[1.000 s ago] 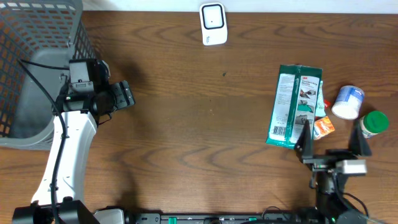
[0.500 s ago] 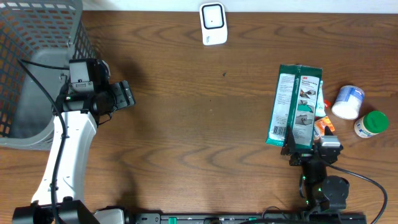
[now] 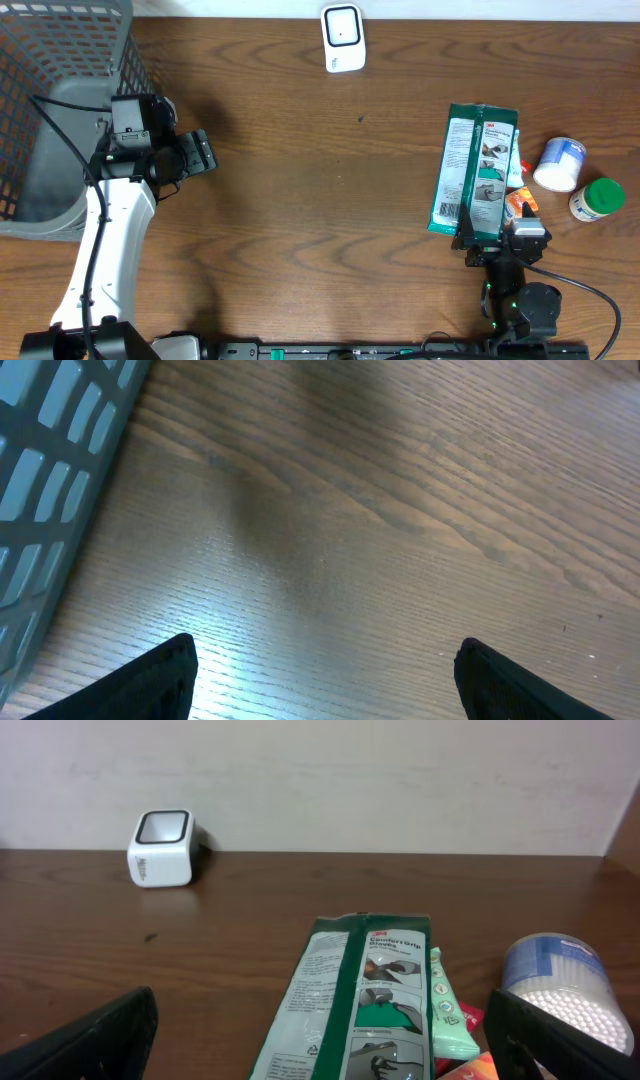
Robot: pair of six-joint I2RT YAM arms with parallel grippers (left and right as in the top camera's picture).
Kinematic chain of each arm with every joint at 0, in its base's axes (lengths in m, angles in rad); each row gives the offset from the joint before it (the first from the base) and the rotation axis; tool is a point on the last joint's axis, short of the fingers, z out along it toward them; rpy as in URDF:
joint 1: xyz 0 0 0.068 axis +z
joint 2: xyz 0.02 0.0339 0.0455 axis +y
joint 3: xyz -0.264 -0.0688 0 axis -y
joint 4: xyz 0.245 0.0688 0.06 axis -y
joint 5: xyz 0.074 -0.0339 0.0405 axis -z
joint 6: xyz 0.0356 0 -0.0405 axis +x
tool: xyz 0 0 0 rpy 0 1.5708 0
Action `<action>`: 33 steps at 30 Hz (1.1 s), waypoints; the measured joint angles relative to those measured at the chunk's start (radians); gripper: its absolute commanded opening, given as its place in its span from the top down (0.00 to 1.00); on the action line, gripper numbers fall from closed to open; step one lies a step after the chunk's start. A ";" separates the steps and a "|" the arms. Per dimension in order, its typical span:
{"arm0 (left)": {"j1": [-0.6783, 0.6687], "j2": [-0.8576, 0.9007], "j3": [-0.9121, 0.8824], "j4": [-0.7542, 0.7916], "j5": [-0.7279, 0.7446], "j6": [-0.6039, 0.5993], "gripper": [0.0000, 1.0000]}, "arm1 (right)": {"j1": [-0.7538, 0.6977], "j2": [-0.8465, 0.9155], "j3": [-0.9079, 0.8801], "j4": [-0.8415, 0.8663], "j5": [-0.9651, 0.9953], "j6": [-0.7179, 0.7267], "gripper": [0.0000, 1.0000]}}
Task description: Scan the item barcode
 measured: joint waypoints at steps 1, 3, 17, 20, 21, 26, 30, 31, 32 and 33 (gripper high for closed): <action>0.000 0.000 0.000 0.000 0.000 0.000 0.16 | 0.000 0.000 0.000 0.000 0.000 0.000 0.01; 0.000 0.000 0.000 0.000 0.000 0.000 0.16 | 0.000 0.000 0.000 0.000 0.000 0.000 0.01; 0.000 -0.013 -0.001 -0.001 0.000 0.000 0.16 | 0.000 0.000 0.000 0.000 0.000 0.000 0.01; 0.000 -0.109 -0.005 -0.002 0.000 0.000 0.16 | 0.000 0.000 0.000 0.000 0.000 0.000 0.01; 0.000 -0.165 -0.005 -0.001 0.001 0.000 0.16 | 0.000 0.000 0.000 0.000 0.000 0.000 0.01; 0.000 -0.547 -0.005 0.002 0.000 0.000 0.16 | 0.000 0.000 0.000 0.000 0.000 0.000 0.01; 0.000 -0.784 -0.005 0.001 -0.003 0.002 0.16 | 0.000 0.000 0.000 0.000 0.000 0.000 0.01; 0.000 -0.844 -0.005 -0.002 -0.004 0.005 0.16 | 0.000 0.000 0.000 0.000 0.000 0.000 0.01; 0.000 -0.883 -0.004 -0.003 -0.004 0.008 0.16 | 0.000 0.000 0.000 -0.001 0.000 0.000 0.01; 0.000 -0.911 -0.004 -0.009 -0.004 0.013 0.16 | 0.000 0.000 0.000 0.000 0.000 0.000 0.01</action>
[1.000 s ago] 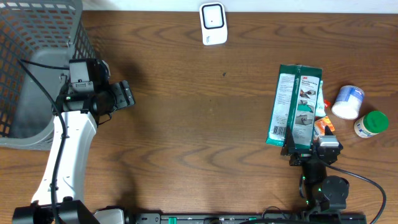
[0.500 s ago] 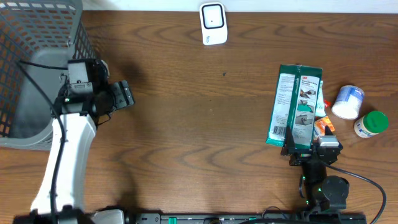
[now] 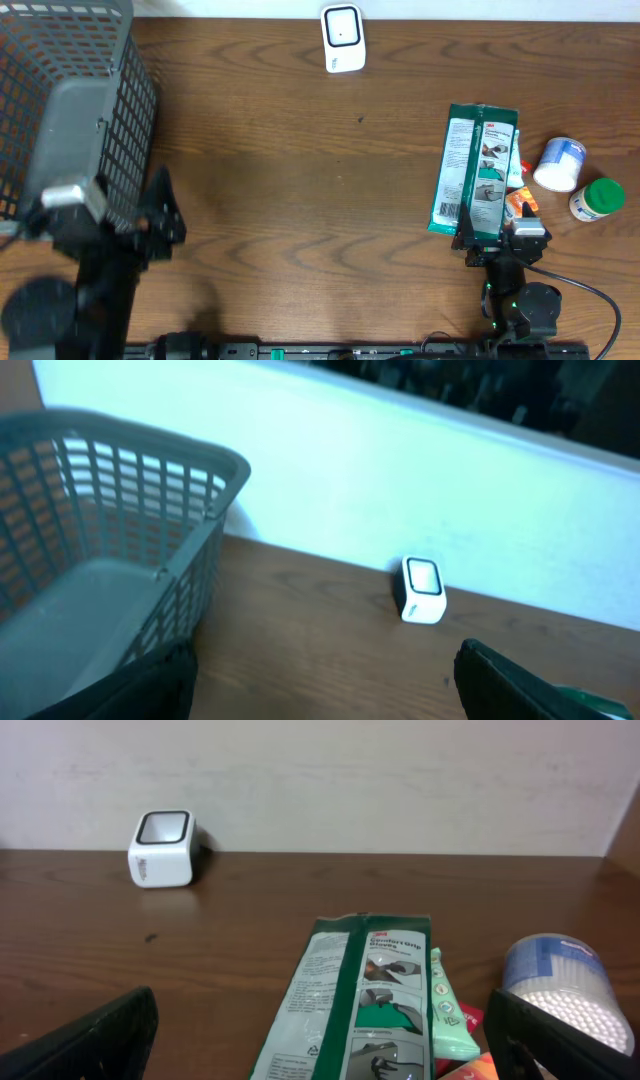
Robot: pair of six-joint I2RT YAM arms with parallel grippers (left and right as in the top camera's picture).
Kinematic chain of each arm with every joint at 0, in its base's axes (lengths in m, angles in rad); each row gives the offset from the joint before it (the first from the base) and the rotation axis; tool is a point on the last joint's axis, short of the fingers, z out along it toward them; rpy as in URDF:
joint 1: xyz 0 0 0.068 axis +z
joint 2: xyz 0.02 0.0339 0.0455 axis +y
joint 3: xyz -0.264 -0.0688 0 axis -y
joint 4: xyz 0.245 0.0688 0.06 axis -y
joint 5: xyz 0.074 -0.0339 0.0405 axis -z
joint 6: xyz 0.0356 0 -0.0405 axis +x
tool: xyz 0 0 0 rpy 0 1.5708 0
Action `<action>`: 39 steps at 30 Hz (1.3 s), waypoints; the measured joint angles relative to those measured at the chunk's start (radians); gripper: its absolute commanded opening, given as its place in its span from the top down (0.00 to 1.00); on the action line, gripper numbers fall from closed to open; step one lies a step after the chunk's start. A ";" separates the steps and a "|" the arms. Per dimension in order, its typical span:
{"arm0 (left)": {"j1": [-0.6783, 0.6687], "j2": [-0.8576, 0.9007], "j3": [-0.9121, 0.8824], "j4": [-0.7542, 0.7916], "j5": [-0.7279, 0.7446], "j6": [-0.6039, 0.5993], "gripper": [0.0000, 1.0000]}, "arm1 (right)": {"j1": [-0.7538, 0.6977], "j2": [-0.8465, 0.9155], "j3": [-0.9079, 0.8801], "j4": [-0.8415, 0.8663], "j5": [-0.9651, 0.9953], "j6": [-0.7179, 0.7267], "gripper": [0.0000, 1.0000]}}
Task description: Scan the item barcode
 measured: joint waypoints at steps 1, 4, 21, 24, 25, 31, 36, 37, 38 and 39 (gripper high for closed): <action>0.000 -0.039 0.000 -0.014 0.000 0.009 0.16 | 0.000 0.000 0.000 0.000 0.000 0.000 0.01; 0.000 -0.121 -0.007 -0.049 -0.006 0.021 0.16 | 0.000 0.000 0.000 0.000 0.000 0.000 0.01; 0.000 -0.503 -0.237 0.013 -0.071 0.022 0.16 | 0.000 -0.001 0.000 0.000 0.000 0.000 0.01; 0.000 -0.506 -0.313 0.271 -0.070 0.013 0.16 | 0.000 -0.001 0.000 -0.001 0.000 0.000 0.01; 0.000 -0.506 -0.341 0.382 -0.067 0.005 0.16 | 0.000 -0.001 0.000 0.003 0.000 0.000 0.01; 0.000 -0.505 -0.636 1.010 -0.044 -0.096 0.16 | 0.000 -0.001 0.000 0.000 0.000 0.000 0.01; 0.000 -0.504 -0.857 1.231 -0.041 -0.136 0.16 | 0.000 -0.001 0.000 0.000 0.000 0.000 0.01; 0.000 -0.504 -0.895 1.252 -0.041 -0.141 0.16 | 0.000 -0.001 0.000 0.000 0.000 0.000 0.01; 0.000 -0.504 -0.927 1.259 -0.041 -0.143 0.16 | 0.000 -0.001 0.000 0.000 0.000 0.000 0.01; 0.000 -0.504 -0.960 1.262 -0.041 -0.144 0.16 | 0.000 -0.001 0.000 0.000 0.000 0.000 0.01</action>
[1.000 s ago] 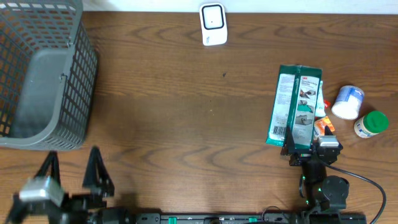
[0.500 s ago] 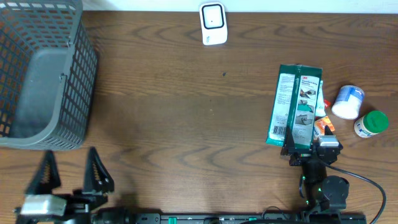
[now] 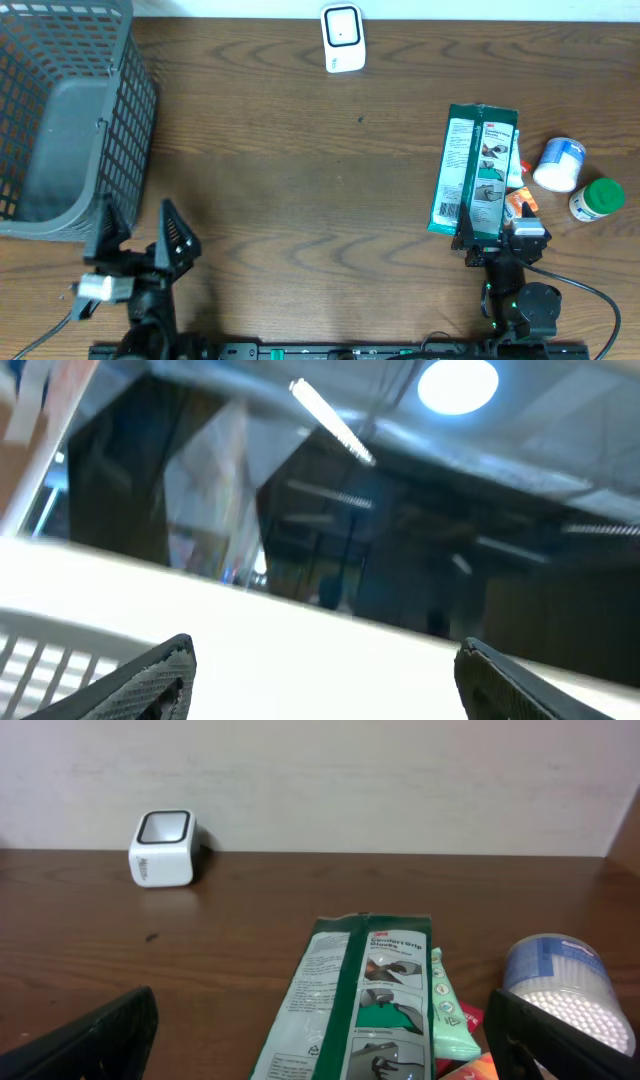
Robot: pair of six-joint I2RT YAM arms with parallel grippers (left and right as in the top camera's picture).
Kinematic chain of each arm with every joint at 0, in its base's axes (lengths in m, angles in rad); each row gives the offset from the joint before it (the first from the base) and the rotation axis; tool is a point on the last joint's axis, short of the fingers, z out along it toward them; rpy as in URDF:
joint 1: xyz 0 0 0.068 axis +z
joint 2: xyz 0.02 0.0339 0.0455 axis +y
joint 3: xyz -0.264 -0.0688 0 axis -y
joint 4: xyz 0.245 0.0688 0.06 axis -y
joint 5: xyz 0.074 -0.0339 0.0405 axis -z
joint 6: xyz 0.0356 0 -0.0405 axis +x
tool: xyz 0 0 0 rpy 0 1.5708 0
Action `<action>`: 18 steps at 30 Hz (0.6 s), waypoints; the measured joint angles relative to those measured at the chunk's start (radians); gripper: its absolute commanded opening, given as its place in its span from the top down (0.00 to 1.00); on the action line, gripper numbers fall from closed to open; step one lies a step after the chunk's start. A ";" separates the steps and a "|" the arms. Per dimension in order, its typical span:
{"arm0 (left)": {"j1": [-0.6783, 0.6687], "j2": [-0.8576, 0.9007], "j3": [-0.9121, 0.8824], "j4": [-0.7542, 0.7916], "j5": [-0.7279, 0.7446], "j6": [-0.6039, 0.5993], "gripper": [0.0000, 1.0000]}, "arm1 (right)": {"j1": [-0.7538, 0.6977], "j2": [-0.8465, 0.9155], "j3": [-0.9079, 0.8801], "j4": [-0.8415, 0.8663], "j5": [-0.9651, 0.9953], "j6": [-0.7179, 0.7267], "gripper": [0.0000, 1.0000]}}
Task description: Scan the item barcode
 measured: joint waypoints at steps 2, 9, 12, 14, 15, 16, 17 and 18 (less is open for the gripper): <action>0.000 0.000 -0.048 -0.001 0.000 0.000 0.16 | 0.000 0.000 0.000 0.000 0.000 0.000 0.01; 0.000 0.000 -0.100 -0.157 0.001 0.000 0.16 | 0.000 0.000 0.000 0.000 0.000 0.000 0.01; 0.000 0.000 -0.101 -0.342 0.000 0.000 0.16 | 0.000 0.000 0.000 0.001 0.000 0.000 0.01; 0.000 0.001 -0.101 -0.434 0.000 -0.001 0.16 | 0.000 0.000 0.000 0.000 0.000 0.000 0.01; 0.000 0.001 -0.101 -0.501 0.000 -0.001 0.16 | 0.000 0.000 0.000 0.000 0.000 0.000 0.01; 0.000 0.001 -0.101 -0.544 0.001 -0.001 0.16 | 0.000 0.000 0.000 0.000 0.000 0.000 0.01; 0.000 0.001 -0.101 -0.562 0.001 -0.001 0.16 | 0.000 0.000 0.000 0.000 0.000 0.000 0.01; 0.000 0.001 -0.101 -0.583 0.001 0.000 0.16 | 0.000 0.000 0.000 0.000 0.000 0.000 0.01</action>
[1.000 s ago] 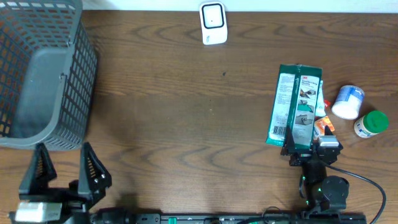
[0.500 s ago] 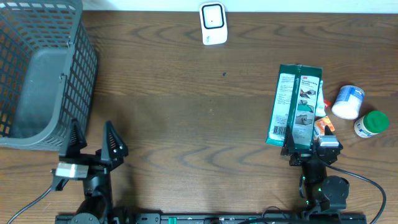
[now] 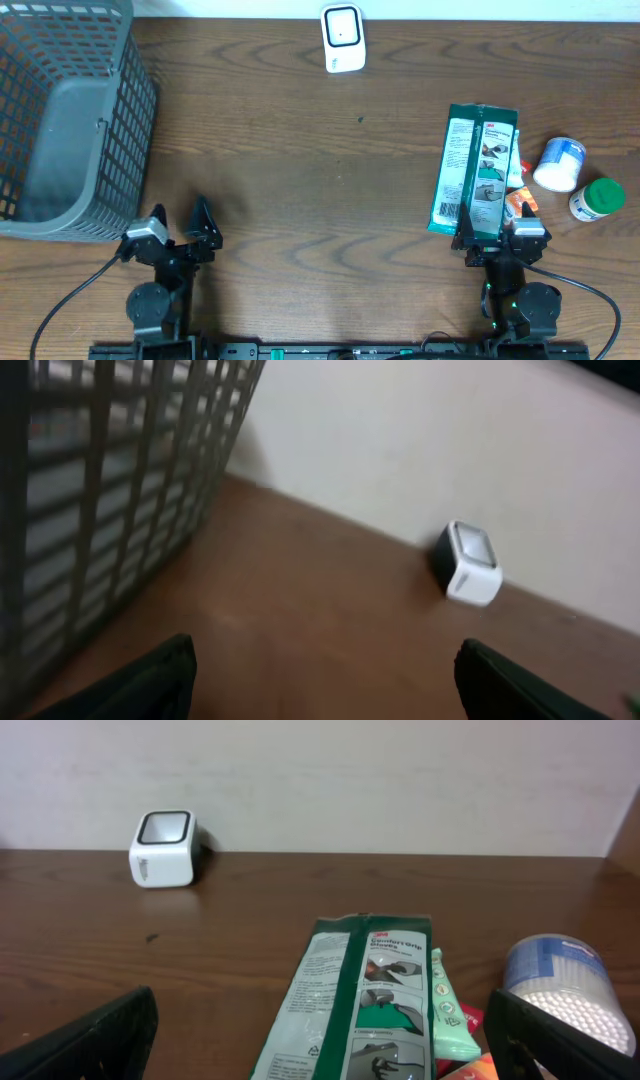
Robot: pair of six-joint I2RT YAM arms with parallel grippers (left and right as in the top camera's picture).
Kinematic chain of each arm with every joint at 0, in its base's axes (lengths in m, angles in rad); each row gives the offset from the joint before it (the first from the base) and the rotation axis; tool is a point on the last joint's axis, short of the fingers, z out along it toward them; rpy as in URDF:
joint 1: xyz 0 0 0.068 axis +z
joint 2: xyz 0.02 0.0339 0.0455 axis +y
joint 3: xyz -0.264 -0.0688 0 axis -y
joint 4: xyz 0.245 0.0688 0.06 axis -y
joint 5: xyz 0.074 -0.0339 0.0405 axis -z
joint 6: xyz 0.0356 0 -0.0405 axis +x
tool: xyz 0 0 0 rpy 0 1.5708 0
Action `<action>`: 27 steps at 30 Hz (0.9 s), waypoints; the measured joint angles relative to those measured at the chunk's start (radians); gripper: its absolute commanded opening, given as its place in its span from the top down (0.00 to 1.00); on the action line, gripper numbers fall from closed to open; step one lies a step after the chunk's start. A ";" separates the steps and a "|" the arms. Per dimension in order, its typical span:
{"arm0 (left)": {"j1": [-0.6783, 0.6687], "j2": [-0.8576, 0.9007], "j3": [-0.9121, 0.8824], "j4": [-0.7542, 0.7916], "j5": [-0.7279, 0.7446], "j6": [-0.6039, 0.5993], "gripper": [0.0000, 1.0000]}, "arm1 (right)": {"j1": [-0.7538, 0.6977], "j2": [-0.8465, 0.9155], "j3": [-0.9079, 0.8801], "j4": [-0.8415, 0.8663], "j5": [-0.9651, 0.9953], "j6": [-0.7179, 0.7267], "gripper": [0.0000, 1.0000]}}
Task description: Scan the item barcode
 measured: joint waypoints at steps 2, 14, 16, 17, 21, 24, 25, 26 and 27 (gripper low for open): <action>-0.008 0.000 0.000 -0.032 -0.001 0.016 0.16 | 0.000 0.000 0.000 0.000 0.000 0.000 0.01; -0.080 0.000 0.003 -0.051 -0.002 0.254 0.16 | 0.000 0.000 0.000 0.000 0.000 0.000 0.01; -0.080 0.000 0.004 -0.055 -0.005 0.314 0.16 | 0.000 0.000 0.000 0.000 0.000 0.000 0.01; -0.080 0.000 0.004 -0.054 -0.005 0.325 0.16 | 0.000 0.000 0.000 0.000 0.000 0.000 0.01; -0.080 0.000 0.005 -0.055 -0.005 0.361 0.16 | 0.000 0.000 0.000 0.000 0.000 0.000 0.01; -0.080 0.000 0.005 -0.055 -0.005 0.372 0.16 | 0.000 0.000 0.000 0.000 0.000 0.000 0.01; -0.080 0.000 0.005 -0.055 -0.005 0.375 0.16 | 0.000 0.000 0.000 0.000 0.000 0.000 0.01; -0.080 0.000 0.005 -0.055 -0.005 0.376 0.16 | 0.000 0.000 0.000 0.000 0.000 0.000 0.01; -0.080 0.000 0.005 -0.055 -0.005 0.376 0.16 | 0.000 0.000 0.000 0.000 0.000 0.000 0.01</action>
